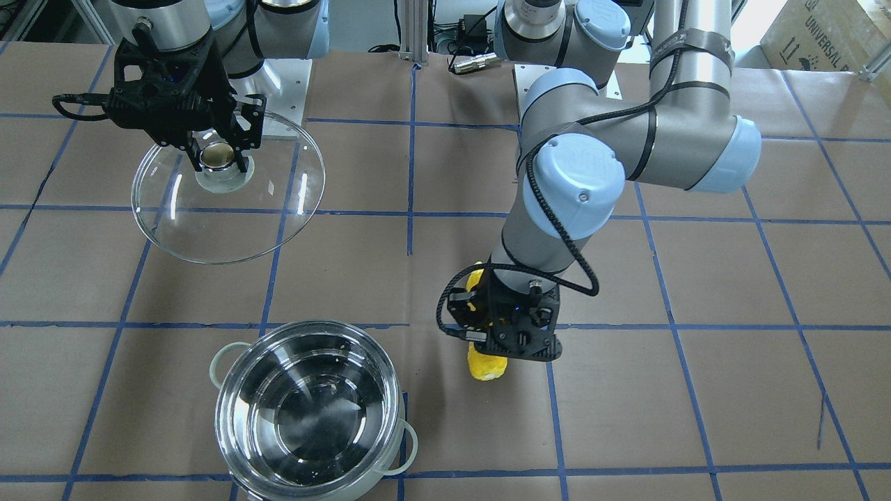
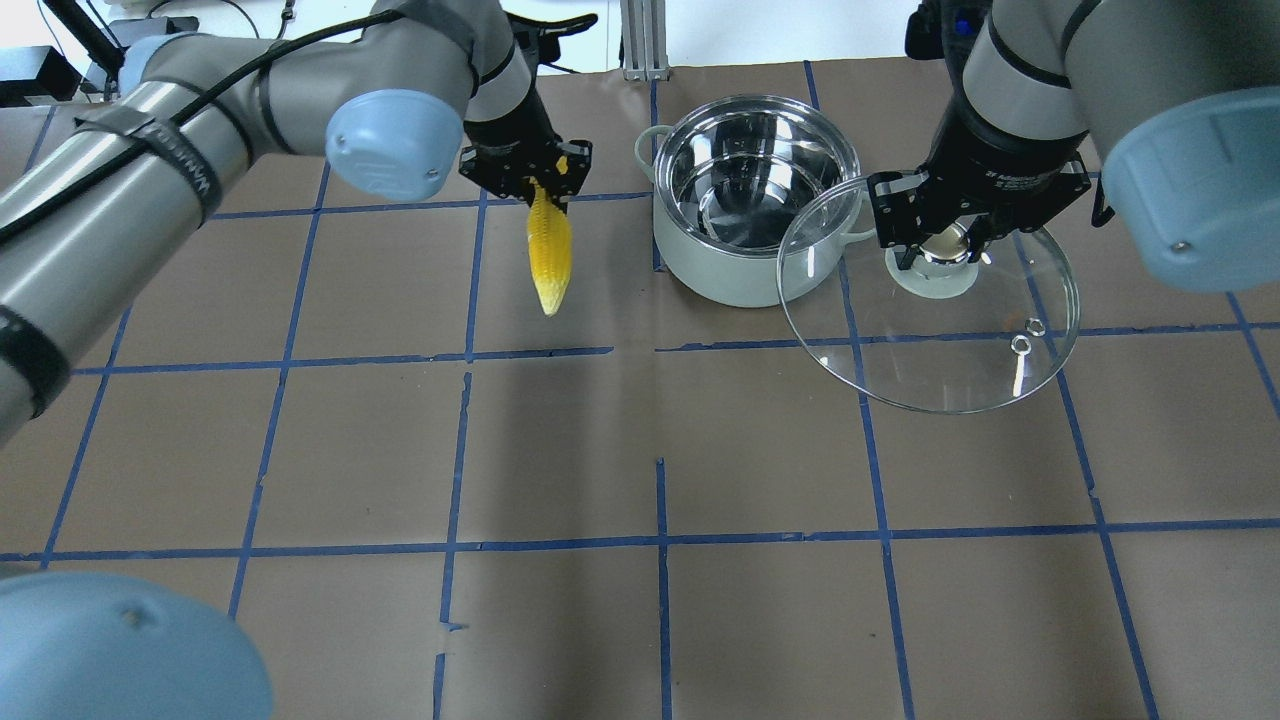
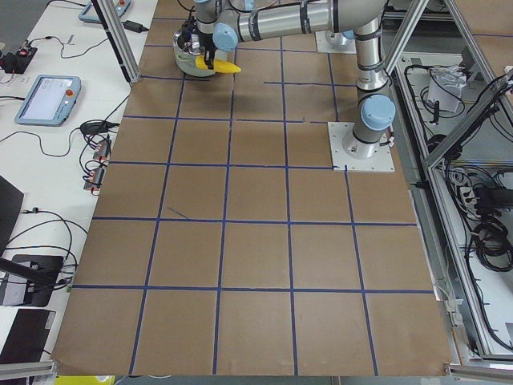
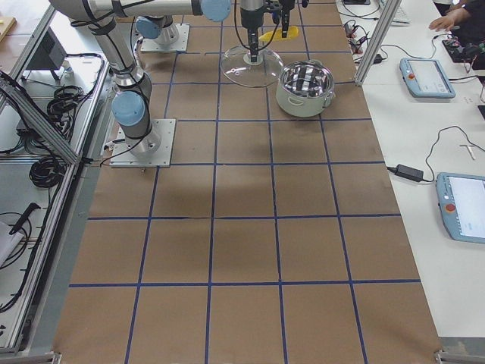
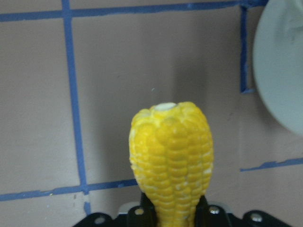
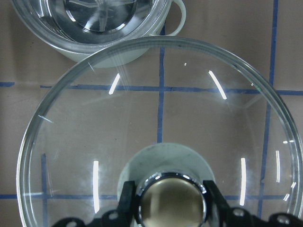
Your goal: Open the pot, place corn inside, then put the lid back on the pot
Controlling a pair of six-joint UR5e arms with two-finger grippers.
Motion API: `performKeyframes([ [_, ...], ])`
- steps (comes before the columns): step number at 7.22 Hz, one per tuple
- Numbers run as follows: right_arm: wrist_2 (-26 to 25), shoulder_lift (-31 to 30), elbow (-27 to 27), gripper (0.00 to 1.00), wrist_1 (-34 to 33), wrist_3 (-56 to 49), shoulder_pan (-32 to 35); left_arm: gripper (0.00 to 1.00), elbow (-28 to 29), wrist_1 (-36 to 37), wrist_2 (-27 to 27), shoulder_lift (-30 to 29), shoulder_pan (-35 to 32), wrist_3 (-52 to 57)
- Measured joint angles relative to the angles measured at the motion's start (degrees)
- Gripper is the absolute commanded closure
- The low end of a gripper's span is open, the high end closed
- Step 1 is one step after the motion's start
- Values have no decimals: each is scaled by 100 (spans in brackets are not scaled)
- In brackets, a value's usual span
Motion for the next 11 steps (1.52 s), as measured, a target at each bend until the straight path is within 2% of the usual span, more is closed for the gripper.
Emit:
performKeyframes([
  [3, -4, 7, -1, 89, 0, -9, -3, 97, 1817, -548, 52, -1149, -601, -355],
  [5, -8, 7, -2, 89, 0, -19, -3, 96, 2706, -1159, 52, -1606, -720, -385],
  [10, -9, 0, 0, 89, 0, -38, -3, 91, 3640, -1347, 7, -2159, -902, -404],
  [11, -9, 0, 3, 89, 0, -42, -3, 62, 3824, -1359, 15, -2276, -919, -405],
])
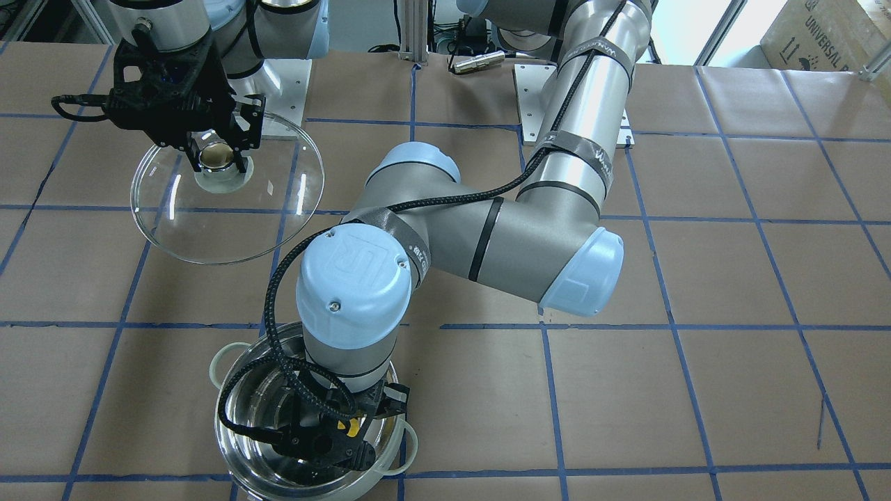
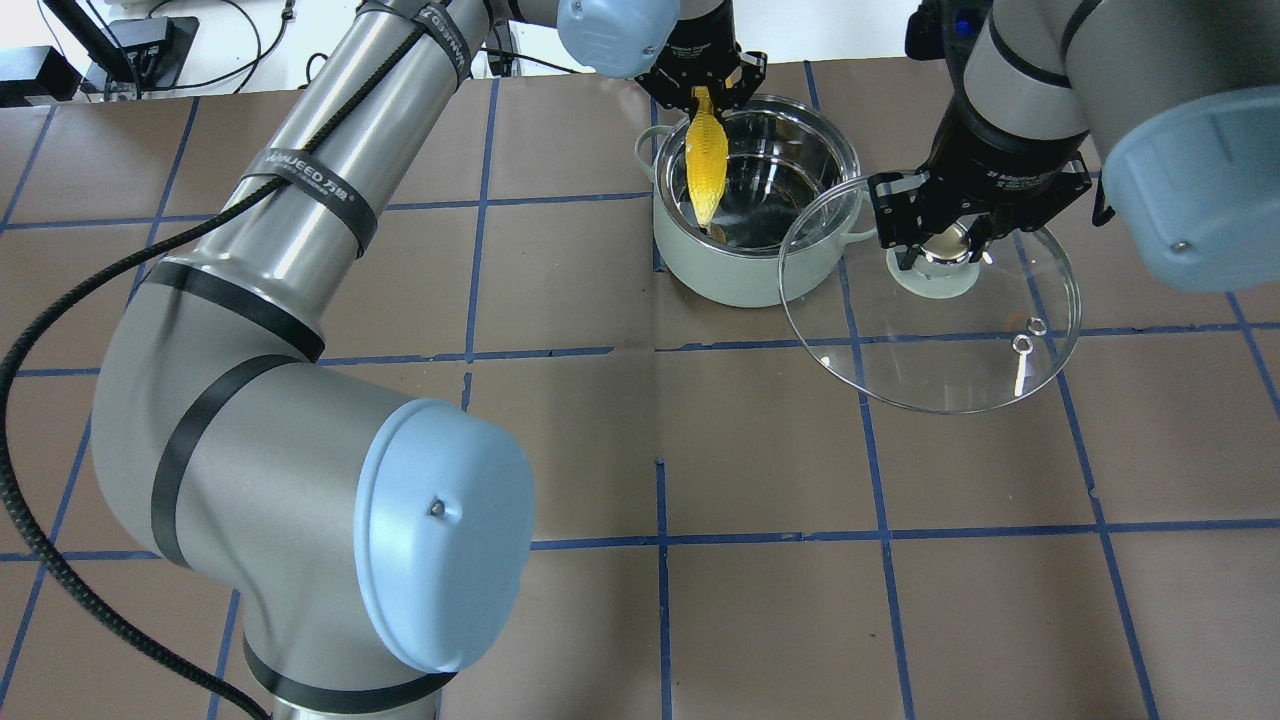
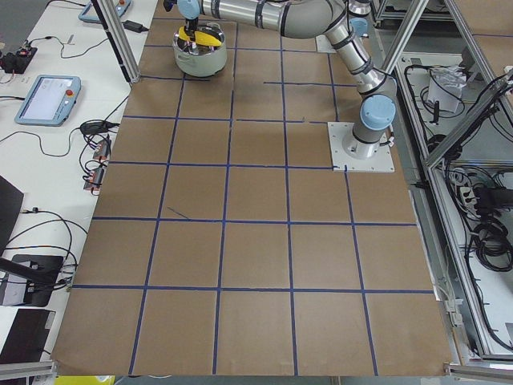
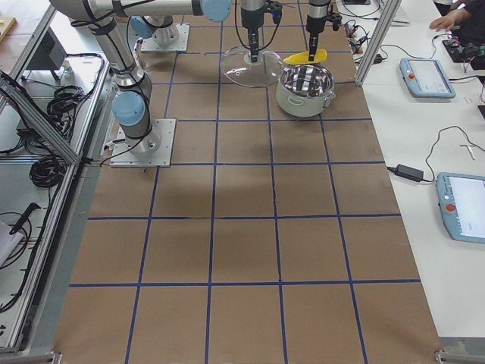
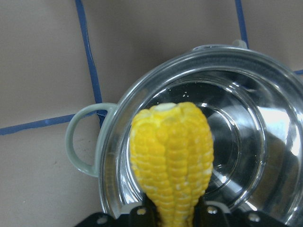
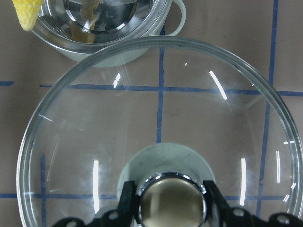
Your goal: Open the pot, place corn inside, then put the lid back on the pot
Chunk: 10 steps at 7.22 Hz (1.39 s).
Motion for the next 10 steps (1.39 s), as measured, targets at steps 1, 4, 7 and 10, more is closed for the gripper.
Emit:
performKeyframes([
  [1, 0, 0, 3, 89, 0, -4, 0, 2, 132, 5, 14, -91, -7, 1],
  [4, -2, 0, 6, 89, 3, -22, 8, 0, 248, 56, 29, -164, -8, -7],
  [7, -24, -6, 6, 89, 4, -41, 9, 0, 126, -39, 44, -78, 46, 6],
  [10, -38, 26, -2, 89, -58, -25, 19, 0, -49, -360, 104, 201, 190, 95],
])
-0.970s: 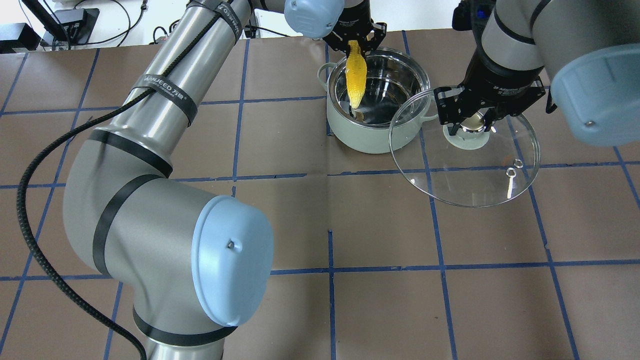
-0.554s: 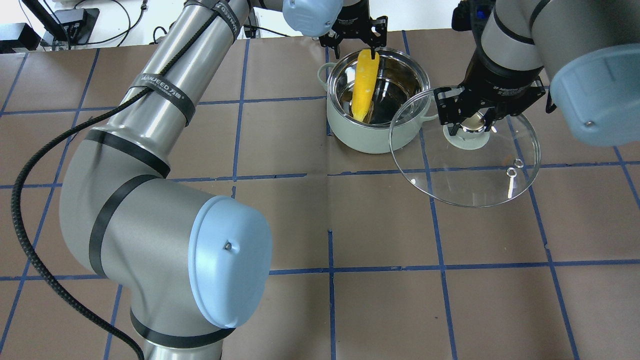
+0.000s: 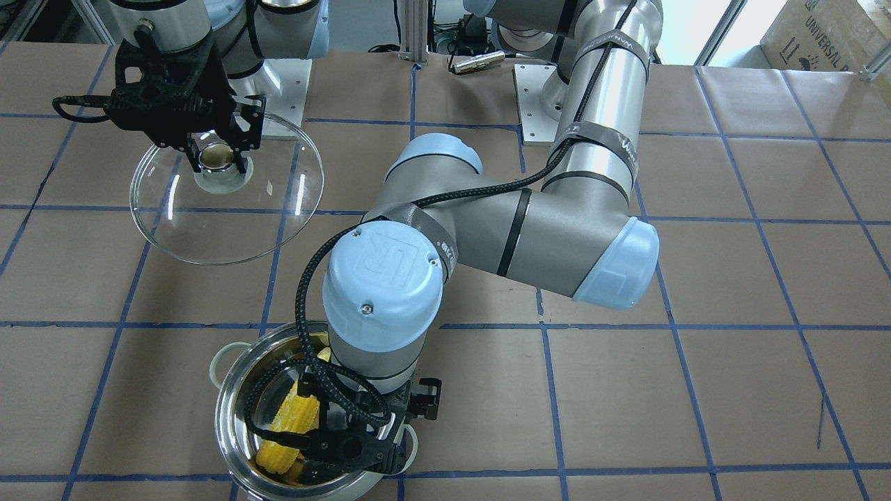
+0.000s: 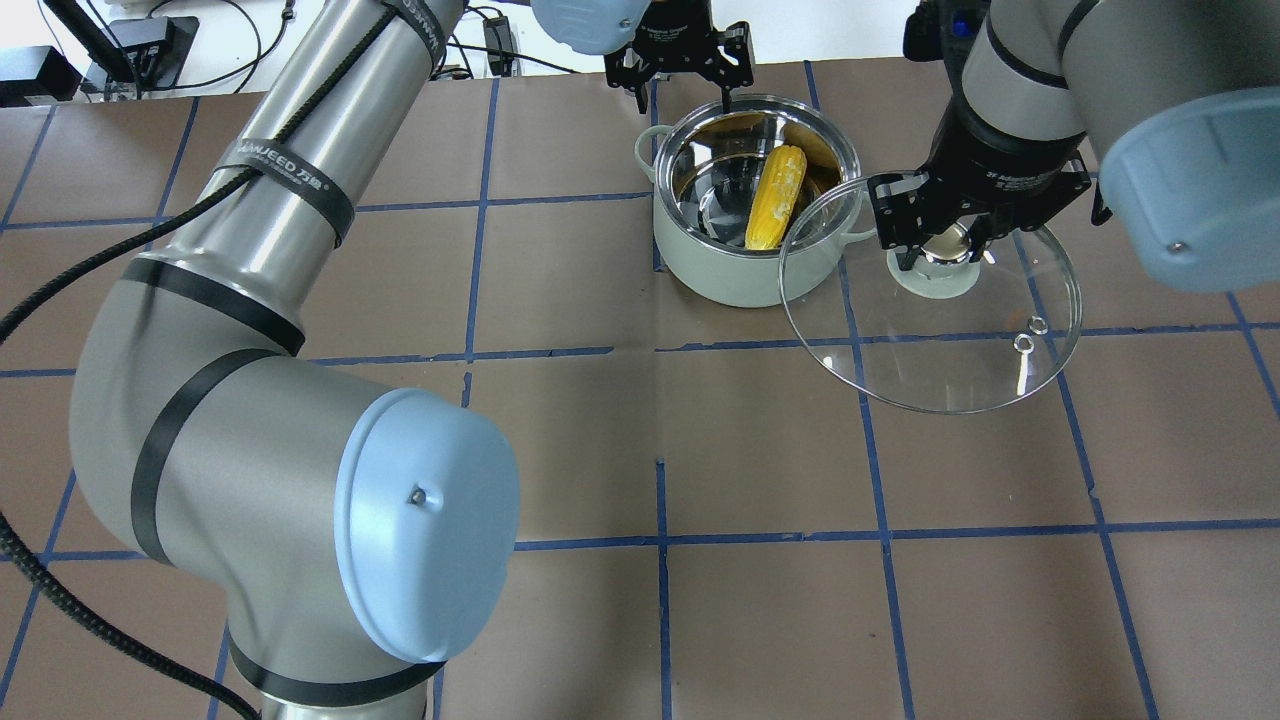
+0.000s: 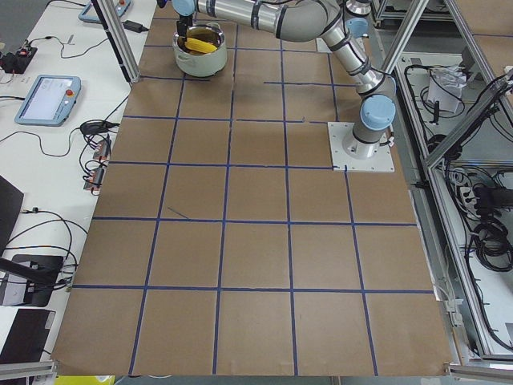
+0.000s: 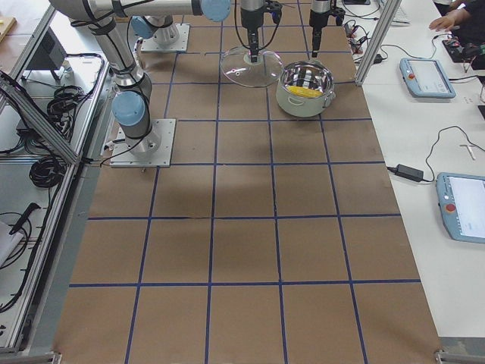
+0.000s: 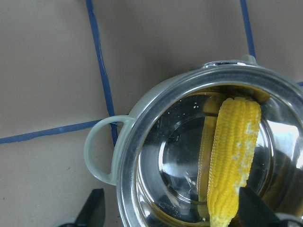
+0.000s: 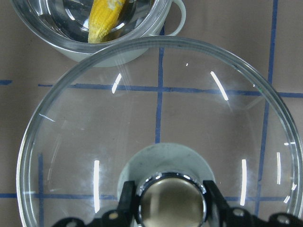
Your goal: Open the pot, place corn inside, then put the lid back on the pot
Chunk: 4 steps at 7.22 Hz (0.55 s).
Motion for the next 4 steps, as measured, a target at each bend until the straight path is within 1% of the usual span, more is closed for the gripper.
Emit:
performKeyframes([
  [1, 11, 74, -17, 90, -156, 12, 4, 0, -225, -61, 89, 194, 76, 69],
  [2, 40, 240, -67, 90, -402, 20, 15, 0, -650, -88, 135, 533, 227, 208],
  [4, 72, 710, -337, 91, -729, 40, 105, 0, -1904, -72, 160, 1520, 731, 634],
])
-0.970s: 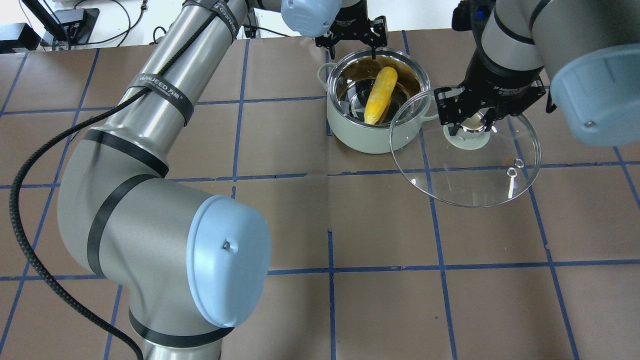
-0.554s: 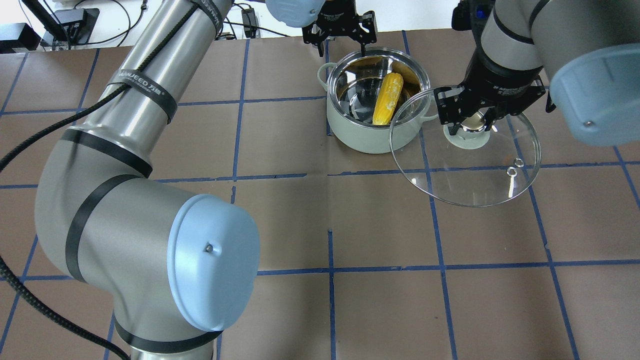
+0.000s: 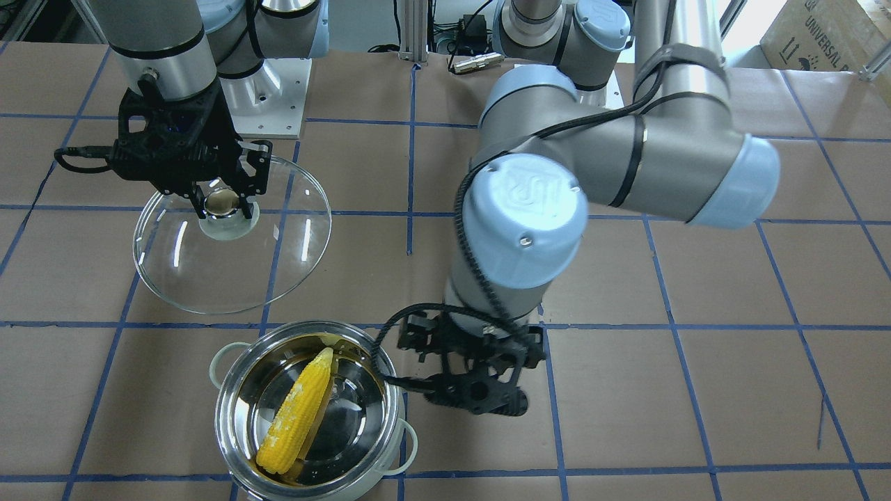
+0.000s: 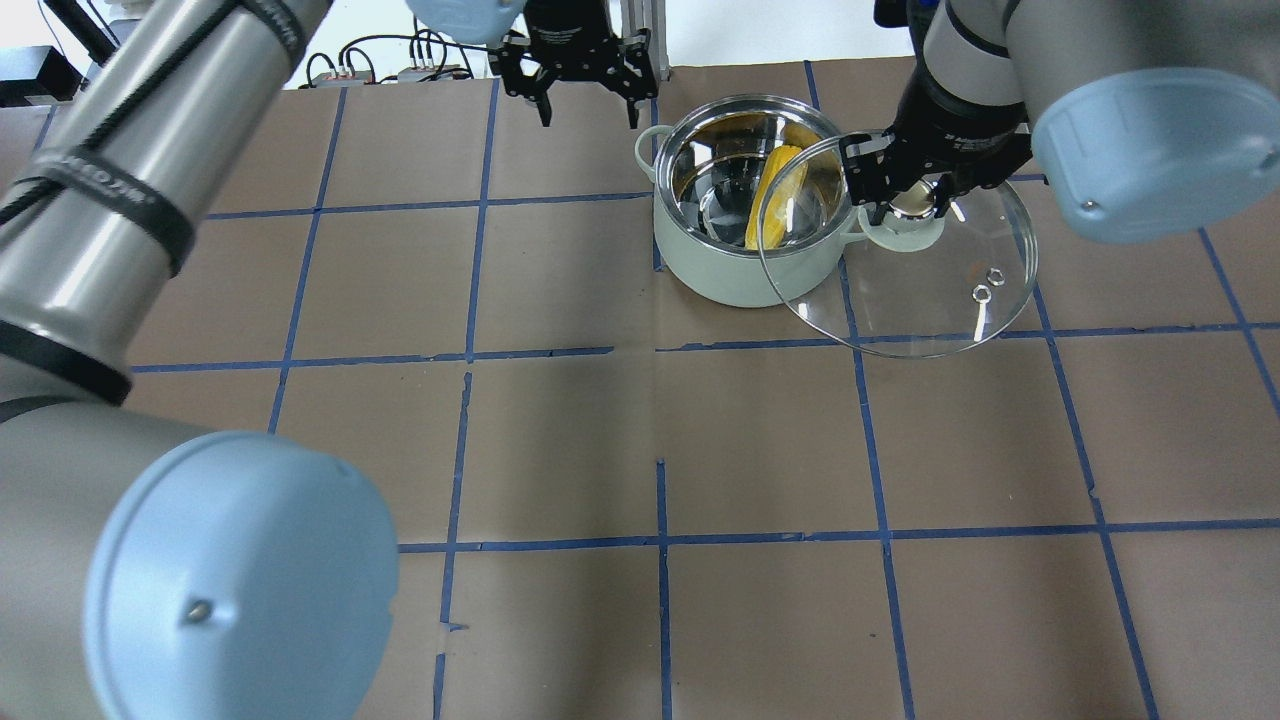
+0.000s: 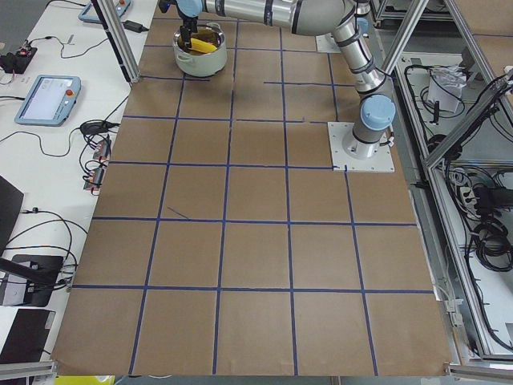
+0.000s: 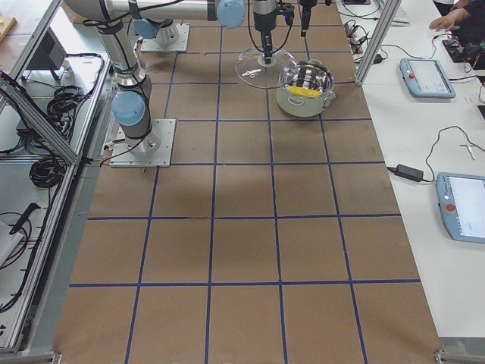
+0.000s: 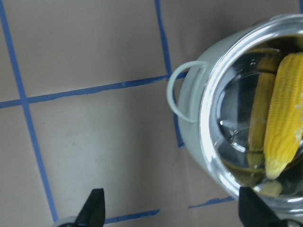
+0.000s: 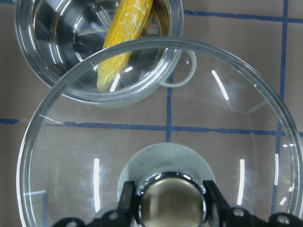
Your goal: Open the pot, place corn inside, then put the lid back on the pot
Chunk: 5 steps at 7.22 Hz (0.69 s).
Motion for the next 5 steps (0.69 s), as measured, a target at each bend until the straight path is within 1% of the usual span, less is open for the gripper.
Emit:
performKeyframes([
  [1, 19, 297, -255, 91, -52, 26, 82, 0, -652, 6, 18, 545, 272, 226],
  [3, 43, 1045, -943, 90, -122, 78, 254, 0, -1893, 35, 23, 1578, 735, 472],
  [4, 32, 1450, -1315, 90, -173, 121, 335, 0, -2422, 135, 26, 2045, 945, 513],
  [5, 8, 1808, -1597, 90, -263, 150, 394, 0, -2723, 232, 103, 2379, 1102, 526],
])
